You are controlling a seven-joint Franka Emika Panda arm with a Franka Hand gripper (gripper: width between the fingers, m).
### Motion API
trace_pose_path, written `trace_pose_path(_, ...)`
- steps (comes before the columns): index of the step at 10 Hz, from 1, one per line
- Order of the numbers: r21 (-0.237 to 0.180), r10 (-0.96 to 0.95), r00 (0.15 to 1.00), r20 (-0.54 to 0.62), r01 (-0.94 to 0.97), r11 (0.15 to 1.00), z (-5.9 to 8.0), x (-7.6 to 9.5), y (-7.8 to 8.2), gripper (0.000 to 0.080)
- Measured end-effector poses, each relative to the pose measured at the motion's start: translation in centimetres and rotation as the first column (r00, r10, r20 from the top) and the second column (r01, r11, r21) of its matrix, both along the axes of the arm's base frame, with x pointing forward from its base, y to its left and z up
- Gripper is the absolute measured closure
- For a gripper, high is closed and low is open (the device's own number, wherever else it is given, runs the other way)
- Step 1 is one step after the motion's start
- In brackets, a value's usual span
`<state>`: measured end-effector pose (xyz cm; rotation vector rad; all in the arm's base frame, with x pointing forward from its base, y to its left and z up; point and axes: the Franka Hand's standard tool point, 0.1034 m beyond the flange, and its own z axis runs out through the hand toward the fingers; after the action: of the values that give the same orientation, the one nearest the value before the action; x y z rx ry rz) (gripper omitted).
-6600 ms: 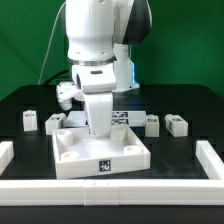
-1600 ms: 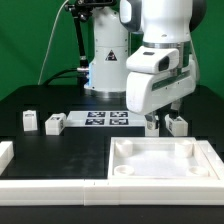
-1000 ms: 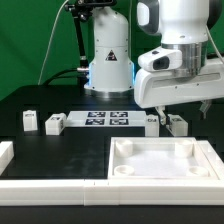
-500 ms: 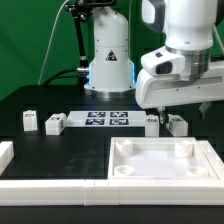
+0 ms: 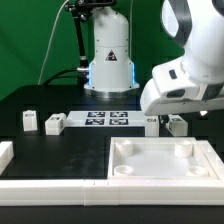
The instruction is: Assemble one leg
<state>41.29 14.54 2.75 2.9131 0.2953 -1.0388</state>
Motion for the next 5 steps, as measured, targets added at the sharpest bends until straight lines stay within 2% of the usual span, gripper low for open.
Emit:
trace_pose_path(4, -0.055, 0.011, 0.95, -0.313, -0.03, 0.998, -1.0, -0.9, 0.1, 0.0151)
trace_pose_path(5, -0.051, 0.012, 0.952, -0.306, -0.029, 0.998, -1.4, -0.5, 0.4, 0.0151)
